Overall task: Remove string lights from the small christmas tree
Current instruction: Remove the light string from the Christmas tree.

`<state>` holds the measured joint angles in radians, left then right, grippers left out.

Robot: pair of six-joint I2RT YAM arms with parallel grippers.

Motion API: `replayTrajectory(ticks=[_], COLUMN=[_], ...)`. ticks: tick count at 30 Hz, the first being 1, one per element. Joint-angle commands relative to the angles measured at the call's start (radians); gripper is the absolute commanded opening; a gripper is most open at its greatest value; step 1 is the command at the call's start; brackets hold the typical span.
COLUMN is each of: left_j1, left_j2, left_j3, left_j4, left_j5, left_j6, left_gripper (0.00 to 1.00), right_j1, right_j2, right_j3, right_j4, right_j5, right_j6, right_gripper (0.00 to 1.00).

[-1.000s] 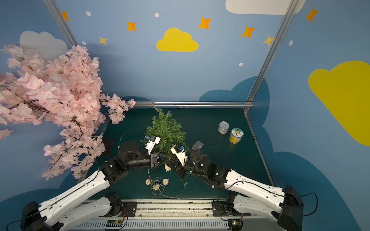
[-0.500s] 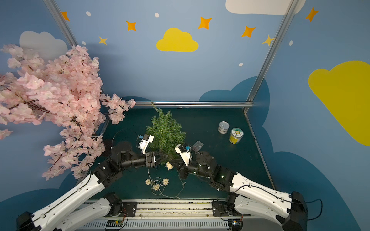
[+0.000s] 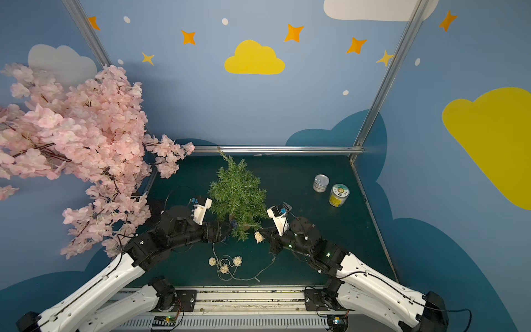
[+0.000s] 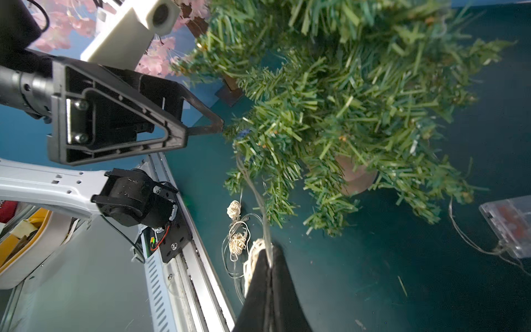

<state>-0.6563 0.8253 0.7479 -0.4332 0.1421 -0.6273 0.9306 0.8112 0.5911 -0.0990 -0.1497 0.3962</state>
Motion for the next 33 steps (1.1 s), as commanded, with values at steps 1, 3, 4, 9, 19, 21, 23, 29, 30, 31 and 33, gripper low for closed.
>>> replayTrajectory(ticks=[1,3,4,9,19,21,23,29,30,31,33], left_j1=[0.003,0.000,-0.002,-0.010,-0.011,-0.011,-0.011,-0.012,-0.012,-0.012,-0.012], left_j2=[0.041,0.069,0.076,0.092,0.062,0.058,0.054,0.028,0.024,0.020,0.017], left_j3=[0.013,0.022,0.024,0.033,0.024,0.025,0.028,0.023,0.023,0.020,0.017], left_j4=[0.001,0.022,0.035,0.053,0.035,0.029,0.016,-0.027,-0.030,-0.033,-0.036], left_j5=[-0.044,-0.038,-0.035,-0.052,-0.091,-0.098,-0.103,-0.139,-0.144,-0.149,-0.154], left_j6=[0.047,0.055,0.057,0.069,0.074,0.075,0.078,0.090,0.091,0.093,0.099], left_gripper=[0.97,0.96,0.96,0.94,0.92,0.92,0.92,0.92,0.92,0.92,0.92], right_j1=[-0.009,-0.015,-0.017,-0.014,0.153,0.138,0.086,-0.087,-0.102,-0.118,-0.138], right_j2=[0.017,0.044,0.056,0.103,0.034,0.016,-0.012,-0.064,-0.061,-0.050,-0.025], right_j3=[-0.022,-0.029,-0.031,-0.069,-0.027,-0.043,-0.062,-0.035,-0.026,-0.014,0.002], right_j4=[-0.014,-0.016,-0.017,0.048,-0.051,-0.071,-0.070,-0.094,-0.096,-0.102,-0.115], right_j5=[-0.012,-0.009,-0.013,-0.097,0.032,0.082,0.071,-0.002,-0.015,-0.029,-0.044], right_j6=[0.032,0.036,0.040,0.077,0.063,0.065,0.071,0.064,0.062,0.060,0.056], right_gripper=[0.00,0.00,0.00,0.00,0.00,0.00,0.00,0.00,0.00,0.00,0.00])
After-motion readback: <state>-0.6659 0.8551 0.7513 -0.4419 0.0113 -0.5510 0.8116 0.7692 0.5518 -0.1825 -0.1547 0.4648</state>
